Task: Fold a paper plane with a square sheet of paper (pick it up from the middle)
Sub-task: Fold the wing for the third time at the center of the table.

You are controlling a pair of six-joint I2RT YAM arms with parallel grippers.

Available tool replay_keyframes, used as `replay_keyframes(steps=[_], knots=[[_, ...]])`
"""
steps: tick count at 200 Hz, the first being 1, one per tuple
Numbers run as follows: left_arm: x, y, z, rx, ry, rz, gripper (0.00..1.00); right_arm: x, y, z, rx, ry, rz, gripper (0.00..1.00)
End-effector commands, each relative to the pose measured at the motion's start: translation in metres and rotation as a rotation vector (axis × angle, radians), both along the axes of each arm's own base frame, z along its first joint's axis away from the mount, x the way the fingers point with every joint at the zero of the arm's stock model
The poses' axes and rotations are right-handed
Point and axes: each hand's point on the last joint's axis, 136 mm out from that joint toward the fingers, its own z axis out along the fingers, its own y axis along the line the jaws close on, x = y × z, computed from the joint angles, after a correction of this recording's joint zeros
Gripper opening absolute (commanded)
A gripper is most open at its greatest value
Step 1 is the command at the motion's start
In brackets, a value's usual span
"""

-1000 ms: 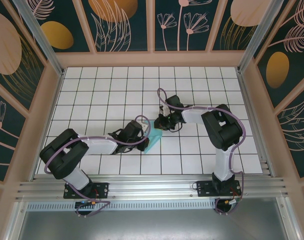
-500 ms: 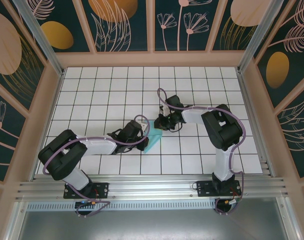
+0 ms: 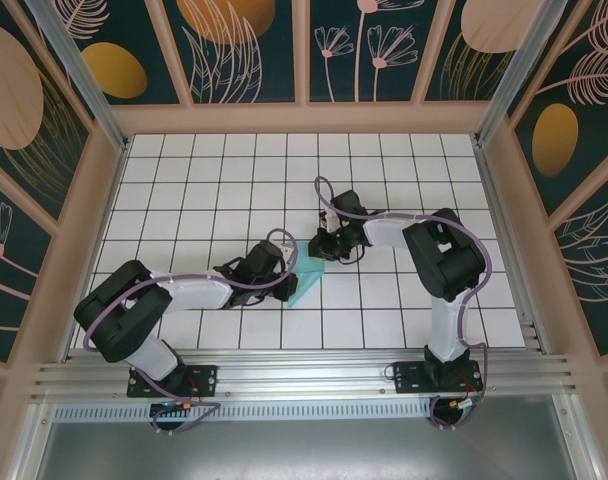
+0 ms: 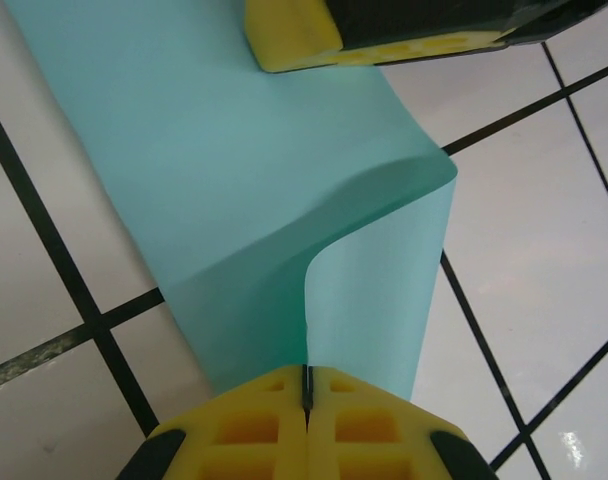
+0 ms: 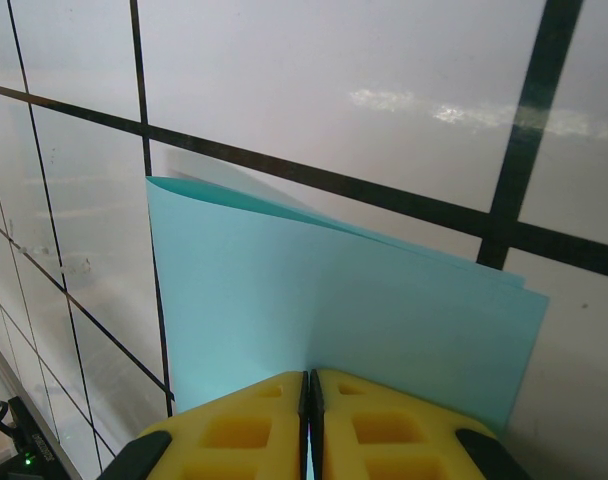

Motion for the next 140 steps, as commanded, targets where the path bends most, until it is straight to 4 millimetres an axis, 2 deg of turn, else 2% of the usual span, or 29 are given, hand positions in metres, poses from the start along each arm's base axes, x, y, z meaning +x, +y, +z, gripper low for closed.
replay_keyframes(steps=[1, 68, 140], knots=[[0.001, 0.0, 0.009, -0.026, 0.005, 0.022, 0.03, -0.019, -0.015, -0.034, -0.113, 0.058, 0.0, 0.14], [-0.003, -0.002, 0.002, -0.033, 0.048, 0.023, 0.03, -0.019, -0.016, -0.034, -0.12, 0.056, -0.001, 0.14], [0.001, 0.007, -0.008, 0.004, 0.043, 0.072, 0.03, -0.019, -0.016, -0.034, -0.122, 0.057, 0.0, 0.14]])
